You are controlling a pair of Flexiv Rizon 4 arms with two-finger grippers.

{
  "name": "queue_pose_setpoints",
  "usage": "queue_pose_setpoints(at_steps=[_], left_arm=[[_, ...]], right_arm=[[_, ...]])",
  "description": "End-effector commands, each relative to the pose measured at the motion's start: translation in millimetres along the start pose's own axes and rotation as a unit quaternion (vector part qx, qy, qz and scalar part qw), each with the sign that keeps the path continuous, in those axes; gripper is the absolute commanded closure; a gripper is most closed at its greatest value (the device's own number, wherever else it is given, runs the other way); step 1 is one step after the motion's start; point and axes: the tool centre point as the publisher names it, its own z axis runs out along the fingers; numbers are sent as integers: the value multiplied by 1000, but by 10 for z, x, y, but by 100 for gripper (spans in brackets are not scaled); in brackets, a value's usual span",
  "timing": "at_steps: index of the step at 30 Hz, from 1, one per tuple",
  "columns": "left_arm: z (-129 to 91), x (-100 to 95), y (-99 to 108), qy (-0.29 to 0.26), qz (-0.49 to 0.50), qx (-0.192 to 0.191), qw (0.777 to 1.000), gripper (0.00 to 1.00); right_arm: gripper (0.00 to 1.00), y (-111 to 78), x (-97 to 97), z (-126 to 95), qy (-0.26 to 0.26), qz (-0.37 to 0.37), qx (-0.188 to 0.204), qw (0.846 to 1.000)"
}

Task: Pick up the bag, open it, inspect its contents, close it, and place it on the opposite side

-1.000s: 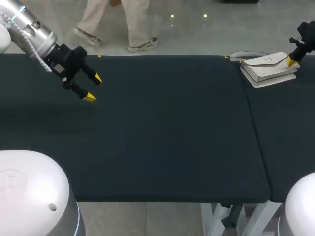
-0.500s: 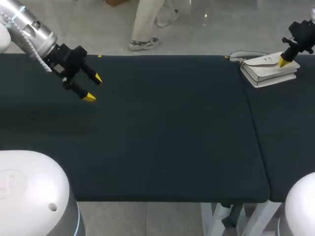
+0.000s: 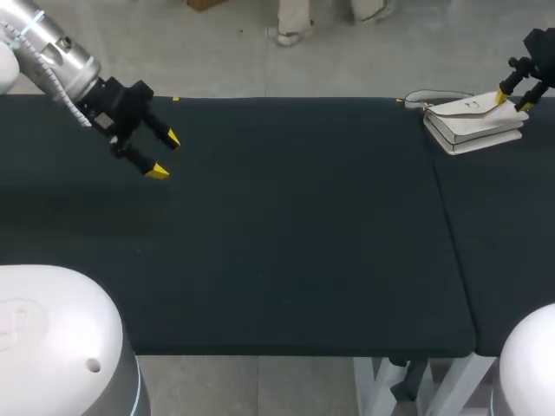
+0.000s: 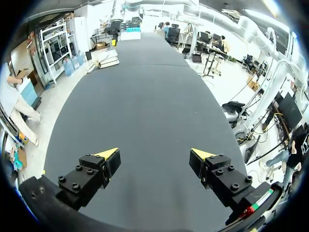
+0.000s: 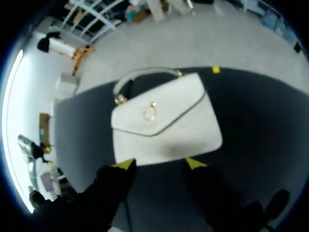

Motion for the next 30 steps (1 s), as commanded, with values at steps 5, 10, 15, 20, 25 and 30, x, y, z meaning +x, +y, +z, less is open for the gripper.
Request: queue_pose_setpoints(at_steps=[5,10,15,20,25,30], left_arm=[[7,-8,6,0,1,1,1000,0],[7,-8,6,0,1,1,1000,0],[7,-8,6,0,1,1,1000,0],[7,-8,6,0,1,1,1000,0],[7,-8,6,0,1,1,1000,0],[7,-8,6,0,1,1,1000,0]], right_arm=[[0,224,-489,-207,-26,35,-30,999],[0,341,-638,-198,-39,43,-30,998],[0,407,-744,-163,-44,50,-24,997],[0,438,-805,-92,-41,53,-10,998],[0,464,-818,-37,-35,49,2,998],[0,479,-812,4,-34,41,14,999]])
